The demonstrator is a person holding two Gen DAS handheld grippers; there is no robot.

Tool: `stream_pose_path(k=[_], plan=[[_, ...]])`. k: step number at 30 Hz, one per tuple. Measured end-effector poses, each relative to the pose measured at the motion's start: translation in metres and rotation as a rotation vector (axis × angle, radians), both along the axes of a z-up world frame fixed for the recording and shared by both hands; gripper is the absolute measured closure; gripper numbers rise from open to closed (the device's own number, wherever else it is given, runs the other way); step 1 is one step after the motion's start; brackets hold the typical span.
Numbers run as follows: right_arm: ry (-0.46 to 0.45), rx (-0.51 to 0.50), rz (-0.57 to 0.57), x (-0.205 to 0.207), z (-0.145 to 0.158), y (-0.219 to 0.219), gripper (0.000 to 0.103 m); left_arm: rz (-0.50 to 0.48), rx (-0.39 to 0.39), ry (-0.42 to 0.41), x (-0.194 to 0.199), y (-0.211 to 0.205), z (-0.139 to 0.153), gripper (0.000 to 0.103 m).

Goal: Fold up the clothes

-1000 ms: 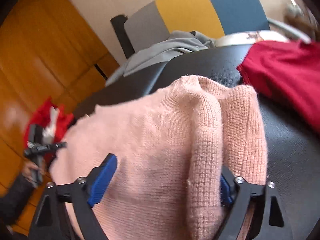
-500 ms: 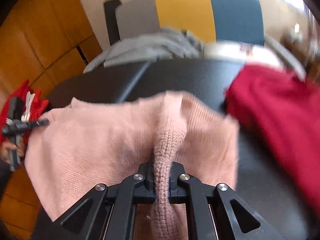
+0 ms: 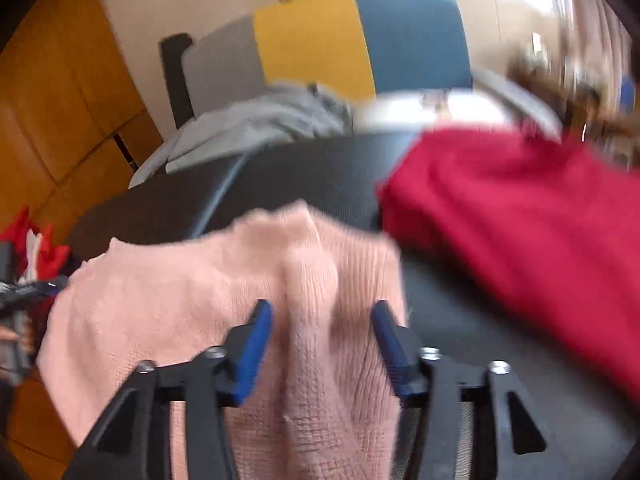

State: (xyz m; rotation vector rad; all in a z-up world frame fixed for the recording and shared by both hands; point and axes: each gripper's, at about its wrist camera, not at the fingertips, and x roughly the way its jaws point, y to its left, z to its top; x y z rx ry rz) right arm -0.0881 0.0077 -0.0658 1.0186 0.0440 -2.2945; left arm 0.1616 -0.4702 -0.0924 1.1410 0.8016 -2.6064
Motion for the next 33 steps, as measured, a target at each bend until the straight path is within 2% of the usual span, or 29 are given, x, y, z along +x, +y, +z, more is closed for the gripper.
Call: stream_pose_path(k=[3, 7, 8, 13, 16, 18, 19, 21, 22, 23, 25, 26, 29, 32, 33], plan=[[0.049, -0.056, 0.131, 0.020, 0.017, -0.022, 0.020, 0.000, 0.041, 0.043, 0.030, 0.003, 0.001, 0.063], [0.082, 0.015, 0.278, 0.049, 0.007, -0.067, 0.019, -0.007, 0.123, 0.069, 0.064, 0.012, -0.013, 0.051], [0.084, 0.025, 0.294, 0.051, 0.002, -0.077, 0.019, -0.004, 0.138, 0.072, 0.074, 0.013, -0.017, 0.049], [0.067, -0.001, 0.328, 0.050, -0.007, -0.109, 0.019, -0.054, 0.190, 0.063, 0.077, 0.017, -0.030, 0.049], [0.035, 0.021, 0.319, 0.039, -0.025, -0.119, 0.013, -0.085, 0.220, 0.058, 0.079, 0.020, -0.038, 0.049], [-0.019, 0.031, 0.307, 0.027, -0.042, -0.119, 0.007, -0.105, 0.241, 0.054, 0.080, 0.022, -0.043, 0.052], [-0.041, 0.002, 0.311, 0.024, -0.045, -0.115, 0.007, -0.115, 0.251, 0.052, 0.081, 0.023, -0.045, 0.054], [-0.072, -0.068, 0.325, 0.020, -0.043, -0.107, 0.000, -0.136, 0.271, 0.049, 0.082, 0.025, -0.050, 0.058], [-0.087, -0.100, 0.329, 0.018, -0.043, -0.103, 0.000, -0.146, 0.282, 0.047, 0.083, 0.026, -0.053, 0.063], [-0.097, -0.124, 0.329, 0.016, -0.043, -0.101, 0.000, -0.141, 0.274, 0.034, 0.087, 0.025, -0.054, 0.080], [-0.107, -0.144, 0.328, 0.015, -0.044, -0.099, 0.000, -0.129, 0.258, 0.009, 0.095, 0.023, -0.055, 0.088], [-0.105, -0.144, 0.326, 0.015, -0.044, -0.100, 0.000, -0.124, 0.250, -0.004, 0.099, 0.023, -0.056, 0.095], [-0.082, -0.112, 0.322, 0.021, -0.044, -0.104, 0.000, -0.070, 0.287, -0.002, 0.122, 0.019, -0.066, 0.097], [-0.056, -0.057, 0.322, 0.024, -0.044, -0.112, 0.000, -0.051, 0.302, 0.014, 0.125, 0.021, -0.068, 0.097], [-0.047, -0.037, 0.321, 0.025, -0.044, -0.115, 0.000, -0.052, 0.286, 0.006, 0.124, 0.023, -0.064, 0.097]])
